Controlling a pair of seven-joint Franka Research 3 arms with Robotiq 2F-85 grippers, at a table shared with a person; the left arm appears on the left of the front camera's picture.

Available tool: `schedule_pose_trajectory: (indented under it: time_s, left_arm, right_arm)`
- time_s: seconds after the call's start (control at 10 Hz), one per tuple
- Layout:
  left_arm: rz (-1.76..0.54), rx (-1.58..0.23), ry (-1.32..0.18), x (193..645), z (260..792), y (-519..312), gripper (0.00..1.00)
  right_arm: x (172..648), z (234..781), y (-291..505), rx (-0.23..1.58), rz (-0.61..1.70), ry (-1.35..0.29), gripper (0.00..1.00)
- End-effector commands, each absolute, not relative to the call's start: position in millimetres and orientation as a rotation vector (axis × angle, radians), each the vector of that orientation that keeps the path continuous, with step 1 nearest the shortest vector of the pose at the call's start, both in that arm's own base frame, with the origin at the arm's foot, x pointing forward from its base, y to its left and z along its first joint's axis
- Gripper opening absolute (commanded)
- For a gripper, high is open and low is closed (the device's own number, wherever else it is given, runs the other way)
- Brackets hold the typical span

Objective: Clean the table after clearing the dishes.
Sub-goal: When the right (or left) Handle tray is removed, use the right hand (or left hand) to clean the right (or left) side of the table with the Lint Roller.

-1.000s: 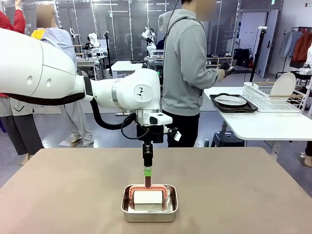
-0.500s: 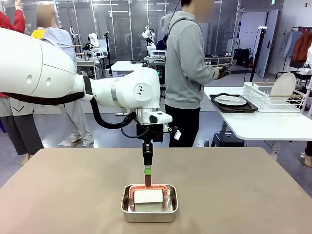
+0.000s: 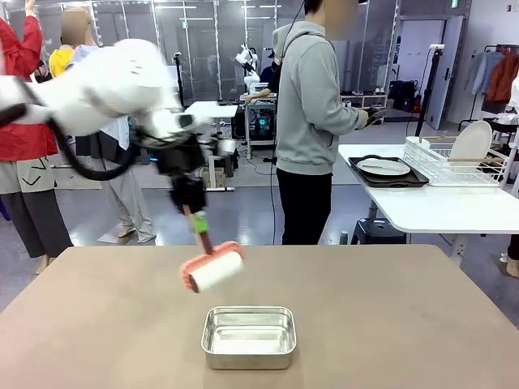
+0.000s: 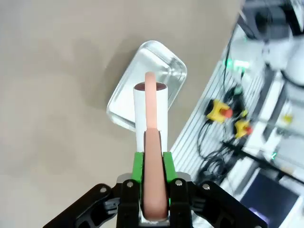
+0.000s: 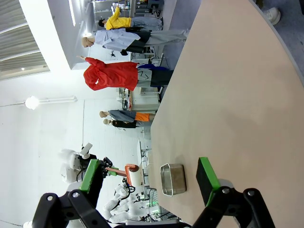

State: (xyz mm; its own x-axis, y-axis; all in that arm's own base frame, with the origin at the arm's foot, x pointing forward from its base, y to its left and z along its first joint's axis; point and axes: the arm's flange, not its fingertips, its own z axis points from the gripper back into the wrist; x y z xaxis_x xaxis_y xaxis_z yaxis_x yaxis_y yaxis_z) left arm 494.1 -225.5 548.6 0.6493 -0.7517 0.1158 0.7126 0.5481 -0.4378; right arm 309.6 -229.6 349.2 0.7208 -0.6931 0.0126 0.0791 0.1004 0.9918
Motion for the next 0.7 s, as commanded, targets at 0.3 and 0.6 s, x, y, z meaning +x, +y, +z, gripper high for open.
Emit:
schedule_pose_trajectory:
  time_s: [0.3, 0.6]
  left_arm:
    - [-0.23, -0.61, -0.174, 429.3, 472.2, -69.0, 0.0]
    - [-0.291, -0.586, -0.122, 439.1, 486.2, -50.7, 0.0]
  right_arm:
    - [306.9, 352.1, -230.0, 1.361, -0.606, -0.559, 1.0]
    - [306.9, 352.1, -230.0, 1.361, -0.606, -0.559, 1.0]
